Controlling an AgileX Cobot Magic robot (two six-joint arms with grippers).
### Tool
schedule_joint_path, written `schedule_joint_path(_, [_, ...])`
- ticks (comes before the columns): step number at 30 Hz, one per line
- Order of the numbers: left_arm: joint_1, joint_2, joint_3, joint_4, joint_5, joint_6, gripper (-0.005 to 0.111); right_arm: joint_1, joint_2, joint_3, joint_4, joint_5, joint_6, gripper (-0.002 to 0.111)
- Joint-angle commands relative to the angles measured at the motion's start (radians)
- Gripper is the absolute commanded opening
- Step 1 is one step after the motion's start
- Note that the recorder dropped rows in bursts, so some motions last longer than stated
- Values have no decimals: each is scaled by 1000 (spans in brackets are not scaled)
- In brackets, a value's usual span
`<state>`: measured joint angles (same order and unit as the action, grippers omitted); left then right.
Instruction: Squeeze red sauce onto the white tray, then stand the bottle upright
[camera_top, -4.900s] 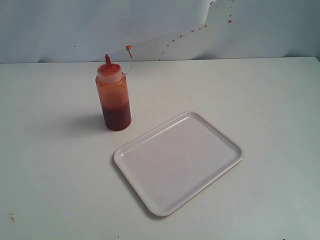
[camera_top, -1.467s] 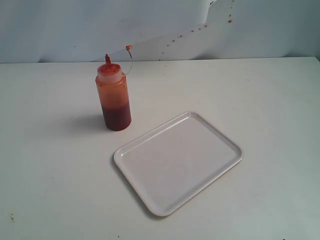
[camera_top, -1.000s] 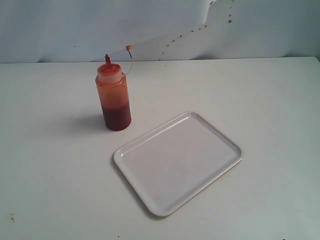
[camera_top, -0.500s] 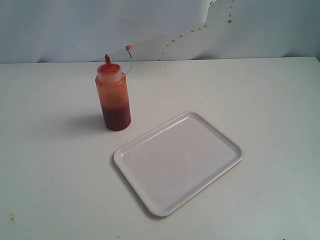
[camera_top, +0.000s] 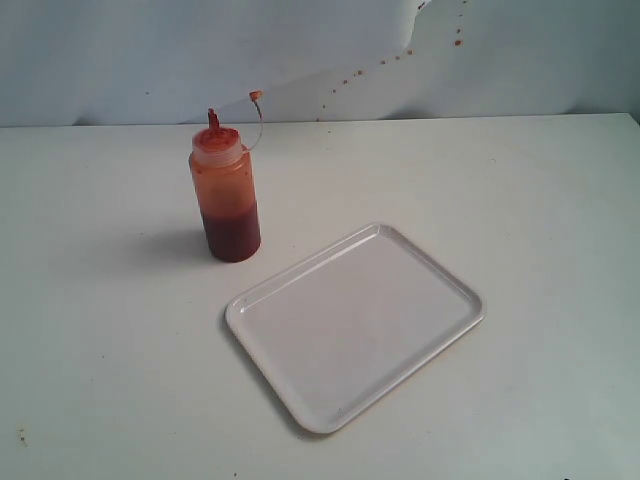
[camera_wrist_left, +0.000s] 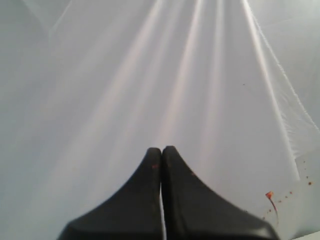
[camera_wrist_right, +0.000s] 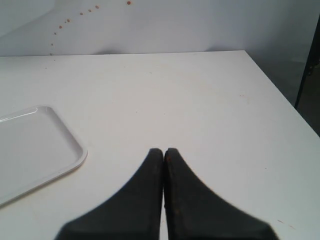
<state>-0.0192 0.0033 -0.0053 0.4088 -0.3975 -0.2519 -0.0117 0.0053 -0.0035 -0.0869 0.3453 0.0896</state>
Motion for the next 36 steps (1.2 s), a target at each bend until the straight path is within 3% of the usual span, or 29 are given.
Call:
schedule_joint_path(1, [3,-3,5,71,-69,-39,1,2,-5,3,3,-3,-3,0])
schedule_joint_path(7, [3,5,5,96,-137,-29,1,2,-5,3,3,-3,-3,0])
schedule_joint_path(14, [3,278,5,-62,-460,127,1,2,-5,3,3,-3,-3,0])
schedule_joint_path(21, [3,714,5,-105,-548,182,1,2,-5,3,3,-3,-3,0])
schedule_joint_path(29, [3,1320,-150,28,-548,186,1,2,-5,3,3,-3,-3,0])
schedule_joint_path(31, [3,1541,-225,110,-550,186,1,2,-5,3,3,-3,-3,0])
schedule_joint_path(33, [3,1764,-300,219,-635,183,1,2,-5,3,3,-3,-3,0])
schedule_joint_path(34, [3,1880,-329,263,-761,188,1,2,-5,3,3,-3,-3,0])
schedule_joint_path(36, [3,2011,-366,247,-824,252,1,2,-5,3,3,-3,-3,0])
